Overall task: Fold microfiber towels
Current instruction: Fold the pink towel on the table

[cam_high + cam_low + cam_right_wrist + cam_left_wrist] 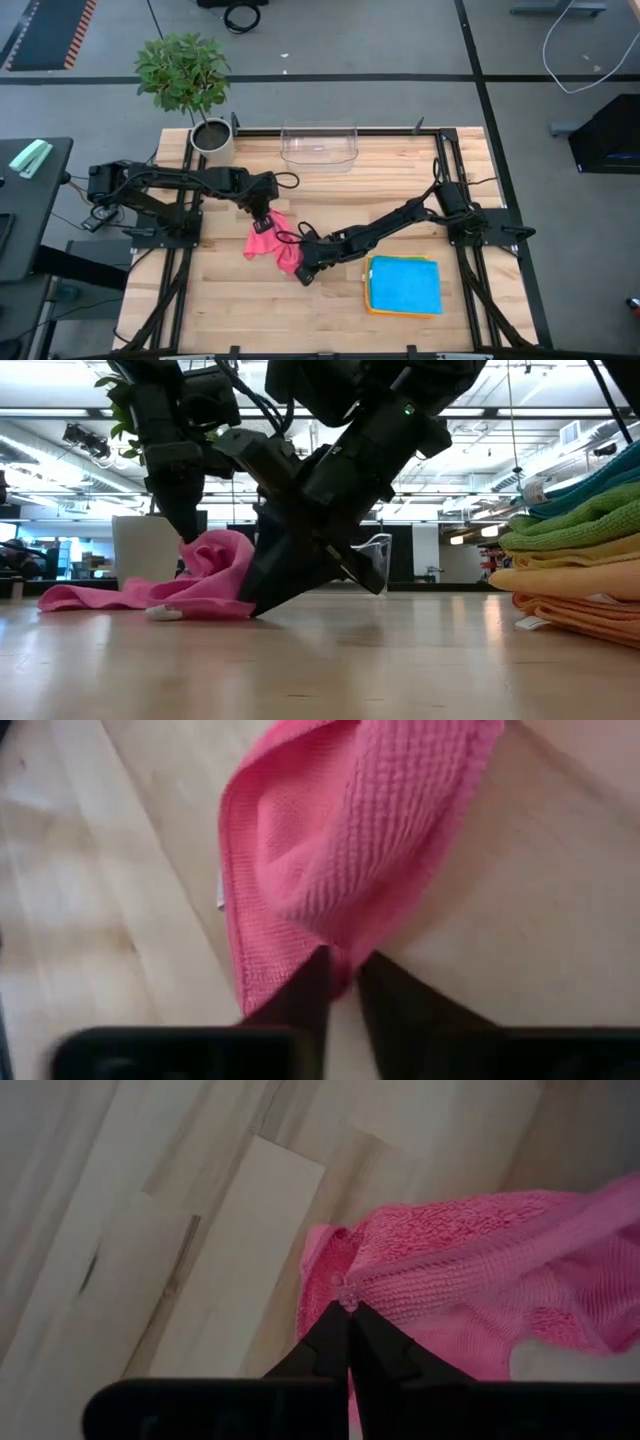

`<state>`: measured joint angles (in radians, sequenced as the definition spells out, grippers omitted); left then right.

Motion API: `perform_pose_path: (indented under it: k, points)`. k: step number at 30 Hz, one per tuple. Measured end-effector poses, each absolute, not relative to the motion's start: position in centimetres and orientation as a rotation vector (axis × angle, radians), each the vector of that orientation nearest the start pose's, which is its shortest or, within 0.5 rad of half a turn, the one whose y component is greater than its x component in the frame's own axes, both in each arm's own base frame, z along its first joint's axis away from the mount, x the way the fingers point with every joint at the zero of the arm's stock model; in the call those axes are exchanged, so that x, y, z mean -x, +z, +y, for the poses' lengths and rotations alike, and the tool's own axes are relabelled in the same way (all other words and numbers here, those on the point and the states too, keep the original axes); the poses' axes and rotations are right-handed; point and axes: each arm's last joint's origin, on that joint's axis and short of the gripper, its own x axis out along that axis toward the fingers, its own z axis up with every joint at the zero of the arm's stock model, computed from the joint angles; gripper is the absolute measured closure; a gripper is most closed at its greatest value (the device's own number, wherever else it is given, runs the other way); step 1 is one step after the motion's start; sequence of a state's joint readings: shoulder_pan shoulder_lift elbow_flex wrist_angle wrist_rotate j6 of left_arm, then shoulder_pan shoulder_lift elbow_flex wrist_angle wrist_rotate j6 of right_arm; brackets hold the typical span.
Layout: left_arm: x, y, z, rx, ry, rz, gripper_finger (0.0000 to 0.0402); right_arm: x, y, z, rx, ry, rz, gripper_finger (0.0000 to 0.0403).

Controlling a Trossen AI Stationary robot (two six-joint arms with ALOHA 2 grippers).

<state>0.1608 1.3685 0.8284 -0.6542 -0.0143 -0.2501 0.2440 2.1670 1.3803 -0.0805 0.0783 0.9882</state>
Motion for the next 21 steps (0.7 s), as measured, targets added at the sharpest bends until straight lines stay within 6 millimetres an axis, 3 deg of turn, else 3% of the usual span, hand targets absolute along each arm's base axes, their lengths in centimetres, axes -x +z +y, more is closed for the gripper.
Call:
perform_pose_path:
  k: [3,7,13,17,21]
  points:
    - [-24.1,19.8,4.0,0.294,0.317,1.163,0.0387,-43.4,11.7,10.1,-0.753,-0.259,0.866,0.0388]
    - [-23.9,21.1,4.2,0.260,0.321,1.114,0.0395,-42.7,14.4,8.6,-0.709,-0.177,0.939,0.0397]
    - [-23.0,27.8,4.0,0.225,0.296,0.869,0.0394,-38.4,24.4,5.3,-0.472,-0.095,1.114,0.0400]
    - [-21.5,31.7,3.9,0.181,0.276,0.735,0.0394,-35.4,31.5,2.8,-0.267,-0.106,1.141,0.0400]
    - [-20.4,34.6,4.2,0.120,0.284,0.627,0.0393,-33.9,35.9,-0.1,-0.023,-0.149,1.148,0.0401]
